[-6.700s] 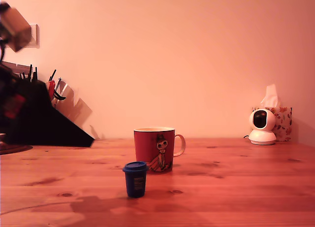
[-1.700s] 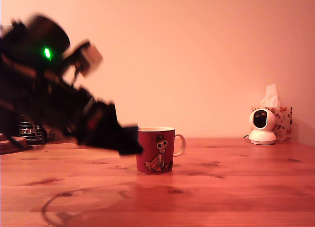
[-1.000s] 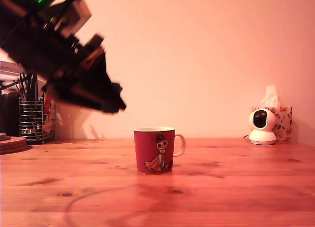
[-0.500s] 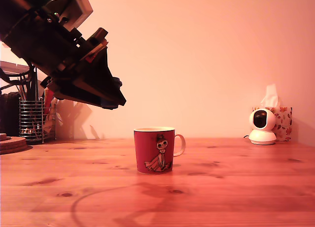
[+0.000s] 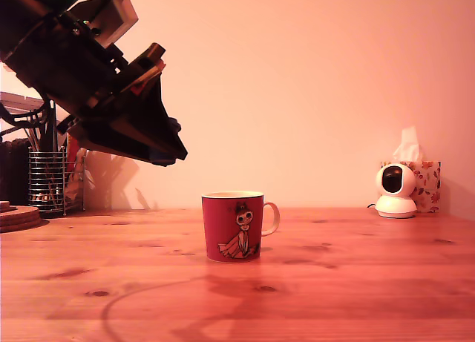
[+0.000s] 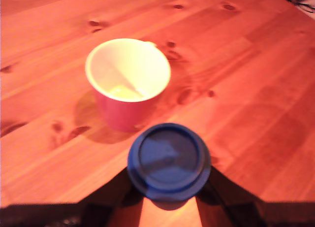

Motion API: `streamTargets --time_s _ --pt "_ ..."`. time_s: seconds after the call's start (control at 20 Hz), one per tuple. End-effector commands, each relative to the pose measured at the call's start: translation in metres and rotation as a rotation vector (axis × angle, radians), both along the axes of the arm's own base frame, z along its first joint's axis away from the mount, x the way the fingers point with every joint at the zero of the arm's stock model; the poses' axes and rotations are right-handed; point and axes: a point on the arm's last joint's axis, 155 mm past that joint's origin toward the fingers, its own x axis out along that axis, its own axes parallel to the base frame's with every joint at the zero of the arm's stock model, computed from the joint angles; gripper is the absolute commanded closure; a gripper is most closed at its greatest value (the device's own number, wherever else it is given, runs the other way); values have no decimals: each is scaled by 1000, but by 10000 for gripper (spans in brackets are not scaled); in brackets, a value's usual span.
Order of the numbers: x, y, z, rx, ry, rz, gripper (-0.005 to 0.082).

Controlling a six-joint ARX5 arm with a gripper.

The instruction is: Pick up the coffee capsules on the table and drop them inside the coffee cup

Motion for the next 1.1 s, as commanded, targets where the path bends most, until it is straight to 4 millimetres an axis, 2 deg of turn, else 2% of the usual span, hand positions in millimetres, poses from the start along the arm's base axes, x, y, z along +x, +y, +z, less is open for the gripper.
streamTargets --time_s 0.0,0.3,0.65,1.05 --pt "7 -3 15 -18 -35 12 657" --pt "19 -5 13 -2 -34 34 657" --pt "51 -27 12 27 14 28 657" --pt "74 -46 -5 69 82 14 657"
